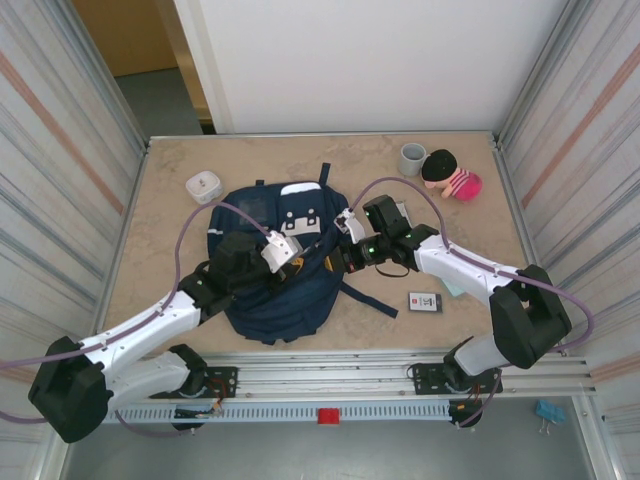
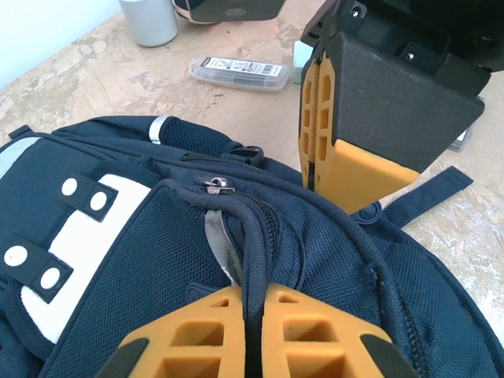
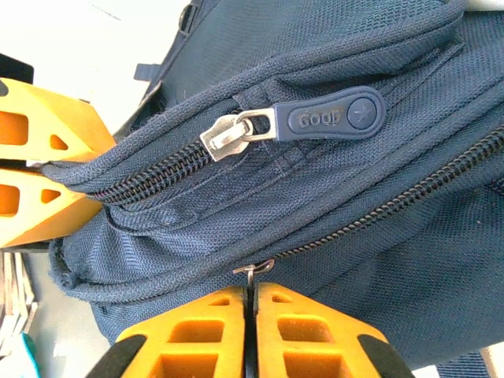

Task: Pack books, pencil case, and school supplies into a backpack

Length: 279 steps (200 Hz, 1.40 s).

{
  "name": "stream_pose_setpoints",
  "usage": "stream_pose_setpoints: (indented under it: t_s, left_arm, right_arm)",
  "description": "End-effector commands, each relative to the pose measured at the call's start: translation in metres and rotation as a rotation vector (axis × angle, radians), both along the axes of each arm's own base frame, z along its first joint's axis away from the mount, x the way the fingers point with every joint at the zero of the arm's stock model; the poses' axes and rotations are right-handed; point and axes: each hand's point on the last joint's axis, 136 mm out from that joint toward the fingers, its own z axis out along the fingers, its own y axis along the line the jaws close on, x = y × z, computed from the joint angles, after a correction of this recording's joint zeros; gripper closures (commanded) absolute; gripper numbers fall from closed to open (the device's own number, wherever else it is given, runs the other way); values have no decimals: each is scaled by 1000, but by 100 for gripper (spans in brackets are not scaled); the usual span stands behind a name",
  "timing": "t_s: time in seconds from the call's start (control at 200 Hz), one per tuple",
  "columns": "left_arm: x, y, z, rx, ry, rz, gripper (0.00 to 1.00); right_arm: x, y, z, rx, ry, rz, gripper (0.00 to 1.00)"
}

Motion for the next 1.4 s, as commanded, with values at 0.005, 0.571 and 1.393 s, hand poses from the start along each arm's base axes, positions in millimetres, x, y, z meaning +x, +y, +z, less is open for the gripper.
stream_pose_setpoints:
  t_s: [0.005,0.571,1.393]
  left_arm:
    - [6,-7,48,-109,-103,-3,100]
    - [33,6,38,-86,-65,178,100]
    - [-4,-28,50,-190,-130,-182,100]
  right_arm:
    - [0,5,1,26,-4,5,83]
    - [-31,18,44,121,-33,38,100]
    - [1,-28,56,297,383,-422,46]
